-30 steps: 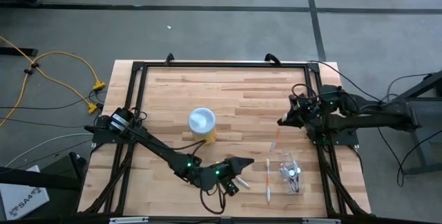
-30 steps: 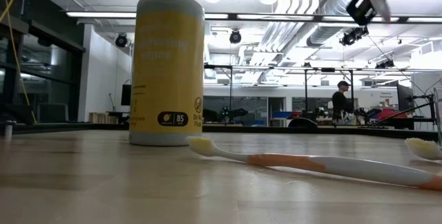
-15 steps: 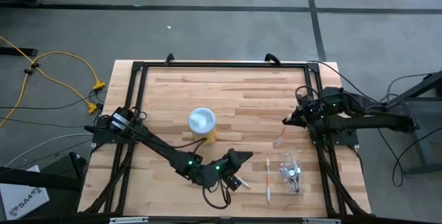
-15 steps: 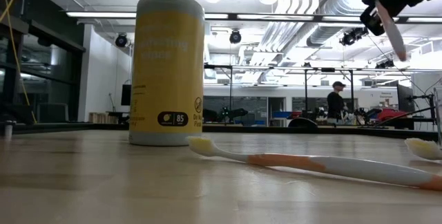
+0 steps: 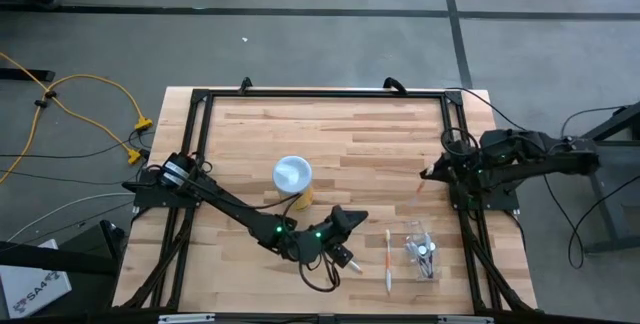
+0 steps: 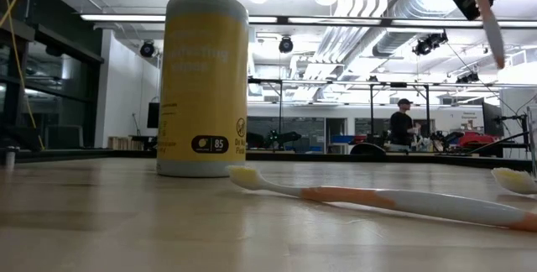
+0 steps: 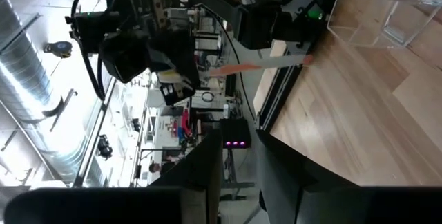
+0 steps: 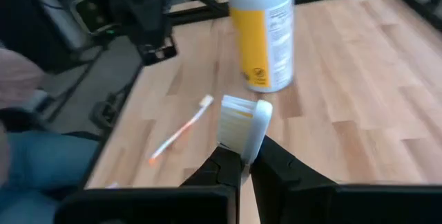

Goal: Pick & Place toothbrushing station
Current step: Put the left orange toothbrush in the top section of the transparent organizer

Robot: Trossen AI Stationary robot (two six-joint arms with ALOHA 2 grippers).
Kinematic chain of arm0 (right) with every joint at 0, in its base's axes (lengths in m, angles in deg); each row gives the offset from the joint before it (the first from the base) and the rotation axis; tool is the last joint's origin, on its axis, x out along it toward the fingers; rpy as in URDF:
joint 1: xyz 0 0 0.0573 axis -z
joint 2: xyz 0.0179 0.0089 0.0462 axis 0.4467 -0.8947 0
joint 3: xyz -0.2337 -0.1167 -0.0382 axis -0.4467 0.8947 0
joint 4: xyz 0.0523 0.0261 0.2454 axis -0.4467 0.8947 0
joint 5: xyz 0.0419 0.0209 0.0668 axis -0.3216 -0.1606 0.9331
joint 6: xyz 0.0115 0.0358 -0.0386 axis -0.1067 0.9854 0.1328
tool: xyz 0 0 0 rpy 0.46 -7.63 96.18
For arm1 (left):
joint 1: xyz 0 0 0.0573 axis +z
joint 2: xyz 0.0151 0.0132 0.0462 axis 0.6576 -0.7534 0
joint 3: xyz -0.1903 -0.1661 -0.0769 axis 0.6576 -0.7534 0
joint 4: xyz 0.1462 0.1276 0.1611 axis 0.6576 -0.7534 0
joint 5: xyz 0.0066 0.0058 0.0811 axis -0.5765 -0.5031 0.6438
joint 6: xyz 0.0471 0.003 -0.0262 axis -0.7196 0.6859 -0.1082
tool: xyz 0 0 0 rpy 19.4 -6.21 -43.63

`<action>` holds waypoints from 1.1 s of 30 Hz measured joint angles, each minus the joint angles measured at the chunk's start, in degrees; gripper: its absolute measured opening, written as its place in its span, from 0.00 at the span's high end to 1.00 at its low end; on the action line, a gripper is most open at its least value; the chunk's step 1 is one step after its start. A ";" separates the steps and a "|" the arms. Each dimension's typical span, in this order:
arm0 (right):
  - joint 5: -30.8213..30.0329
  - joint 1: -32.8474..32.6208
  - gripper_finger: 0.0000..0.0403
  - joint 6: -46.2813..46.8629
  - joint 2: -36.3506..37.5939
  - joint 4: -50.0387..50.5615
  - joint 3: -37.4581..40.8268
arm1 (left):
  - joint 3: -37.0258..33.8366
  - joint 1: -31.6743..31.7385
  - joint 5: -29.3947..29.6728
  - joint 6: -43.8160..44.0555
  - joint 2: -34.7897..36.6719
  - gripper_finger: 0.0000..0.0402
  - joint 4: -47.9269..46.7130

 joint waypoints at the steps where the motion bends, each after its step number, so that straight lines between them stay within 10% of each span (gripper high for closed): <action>1: -1.62 -0.66 0.98 -0.10 0.01 0.67 -0.22 | 0.00 0.00 0.00 0.00 0.00 0.80 0.00; 33: -19.23 -31.21 0.98 9.19 -2.50 1.03 2.89 | 0.00 -0.07 0.02 1.31 0.00 0.80 0.00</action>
